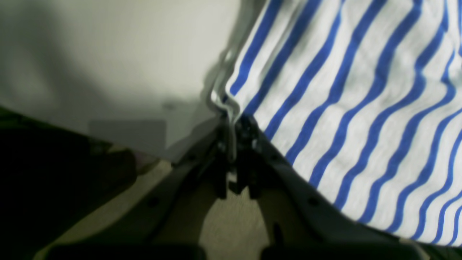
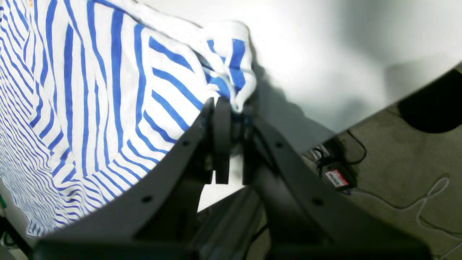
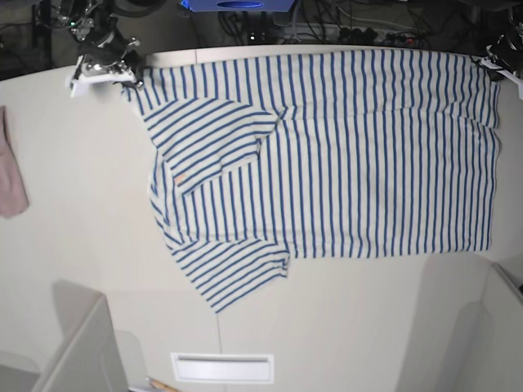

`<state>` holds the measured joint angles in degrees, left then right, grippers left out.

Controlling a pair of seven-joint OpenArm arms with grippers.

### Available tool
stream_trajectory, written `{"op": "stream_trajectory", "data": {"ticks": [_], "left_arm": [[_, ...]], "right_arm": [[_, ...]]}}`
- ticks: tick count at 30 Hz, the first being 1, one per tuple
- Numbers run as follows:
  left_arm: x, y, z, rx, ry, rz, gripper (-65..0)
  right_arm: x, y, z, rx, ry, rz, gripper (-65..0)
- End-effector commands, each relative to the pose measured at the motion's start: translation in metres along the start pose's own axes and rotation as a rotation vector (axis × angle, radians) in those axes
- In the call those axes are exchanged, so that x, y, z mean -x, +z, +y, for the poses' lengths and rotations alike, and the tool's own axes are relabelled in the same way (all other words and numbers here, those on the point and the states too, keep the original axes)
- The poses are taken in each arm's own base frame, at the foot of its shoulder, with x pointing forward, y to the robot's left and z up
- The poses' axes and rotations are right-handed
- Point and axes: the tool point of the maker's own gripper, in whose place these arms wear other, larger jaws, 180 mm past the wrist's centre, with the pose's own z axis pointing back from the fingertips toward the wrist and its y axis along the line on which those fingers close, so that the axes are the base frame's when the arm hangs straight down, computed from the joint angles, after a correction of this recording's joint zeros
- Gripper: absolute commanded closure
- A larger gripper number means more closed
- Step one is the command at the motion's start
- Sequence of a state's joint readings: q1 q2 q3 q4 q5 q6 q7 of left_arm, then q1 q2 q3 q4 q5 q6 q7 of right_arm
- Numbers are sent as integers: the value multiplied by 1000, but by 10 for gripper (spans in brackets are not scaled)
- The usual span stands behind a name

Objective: Fold the T-shirt properly
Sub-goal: 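Pull the held shoulder edges further toward the robot, flattening the shirt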

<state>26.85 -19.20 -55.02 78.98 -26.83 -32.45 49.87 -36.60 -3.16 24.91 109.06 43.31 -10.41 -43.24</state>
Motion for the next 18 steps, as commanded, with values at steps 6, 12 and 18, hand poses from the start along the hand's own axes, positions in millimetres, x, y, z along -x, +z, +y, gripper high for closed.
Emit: {"op": "stream_trajectory", "data": {"ticks": [6, 12, 18], "left_arm": [[-4, 6, 7, -19, -24, -1, 0], [-3, 14, 8, -29, -53, -1, 0], [1, 17, 13, -40, -54, 8, 0]], "right_arm": [[-4, 5, -5, 8, 14, -17, 0], [2, 11, -17, 37, 7, -9, 0], [-1, 18, -16, 37, 11, -24, 0]]}}
